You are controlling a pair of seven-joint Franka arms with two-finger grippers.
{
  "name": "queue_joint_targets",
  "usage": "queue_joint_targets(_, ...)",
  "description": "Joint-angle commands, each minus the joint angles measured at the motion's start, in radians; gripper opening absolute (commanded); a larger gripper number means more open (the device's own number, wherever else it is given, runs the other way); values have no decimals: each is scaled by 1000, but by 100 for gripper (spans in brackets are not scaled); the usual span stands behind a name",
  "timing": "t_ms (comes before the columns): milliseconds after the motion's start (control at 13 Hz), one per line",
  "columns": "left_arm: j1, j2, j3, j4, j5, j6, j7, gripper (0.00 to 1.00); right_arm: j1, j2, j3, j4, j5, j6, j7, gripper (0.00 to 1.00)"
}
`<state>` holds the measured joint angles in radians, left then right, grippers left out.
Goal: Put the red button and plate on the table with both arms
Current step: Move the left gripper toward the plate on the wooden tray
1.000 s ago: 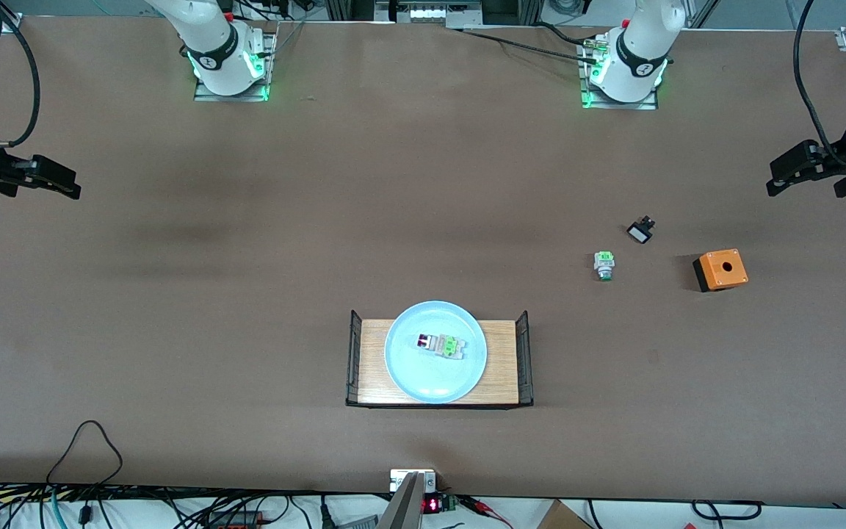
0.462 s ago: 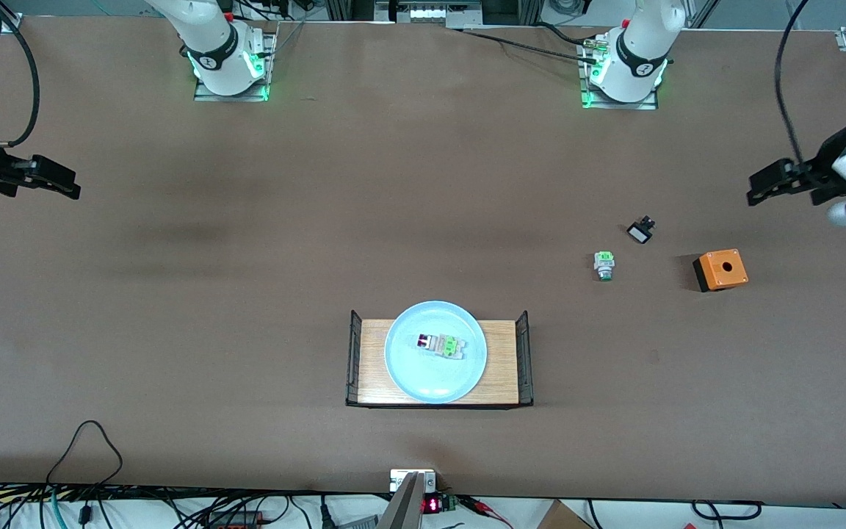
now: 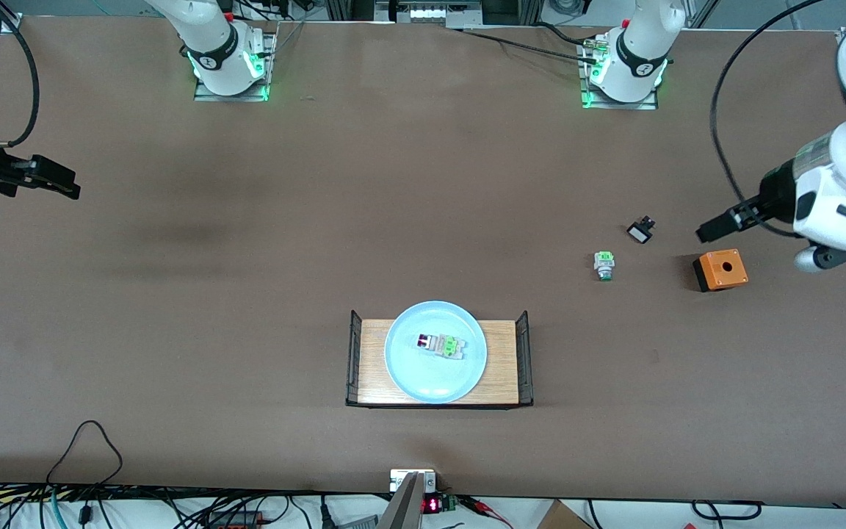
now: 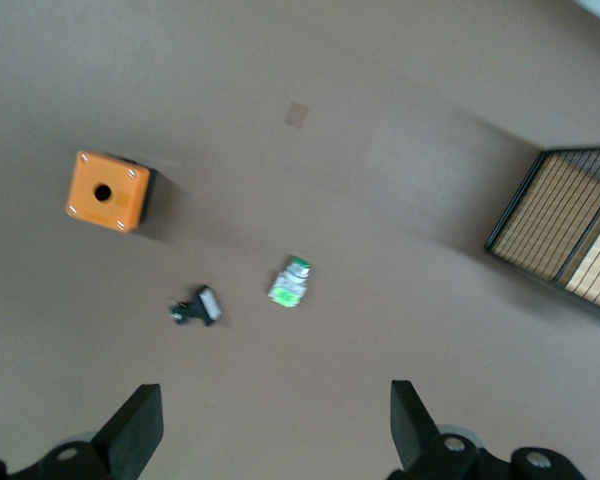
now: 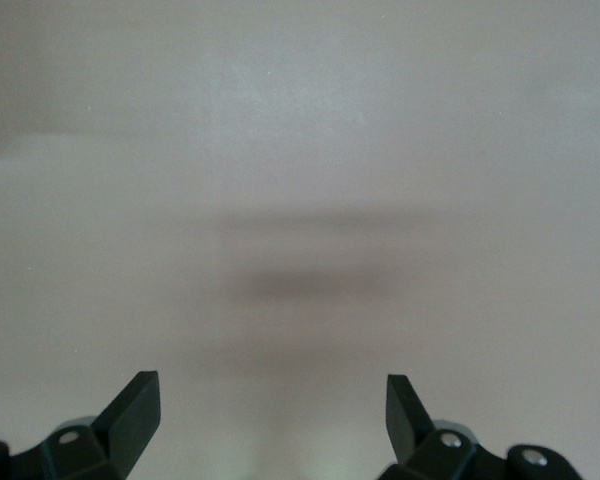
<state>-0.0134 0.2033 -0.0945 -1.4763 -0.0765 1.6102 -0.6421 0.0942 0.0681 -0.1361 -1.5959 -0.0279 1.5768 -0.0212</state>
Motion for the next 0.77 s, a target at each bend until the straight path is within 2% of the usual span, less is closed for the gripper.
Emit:
queue_joint_targets(0, -74, 134, 4, 167, -14, -21, -239, 100, -2, -8, -2, 4, -1, -3, 1, 100)
queue_joint_targets(462, -206, 365, 13, 463, -9, -15, -696, 100, -1, -8, -2, 4, 0, -3, 1, 100)
queue_joint_targets(692, -273, 424, 22, 491, 7, 130, -833, 100, -1, -8, -2, 4, 0, -3, 1, 100)
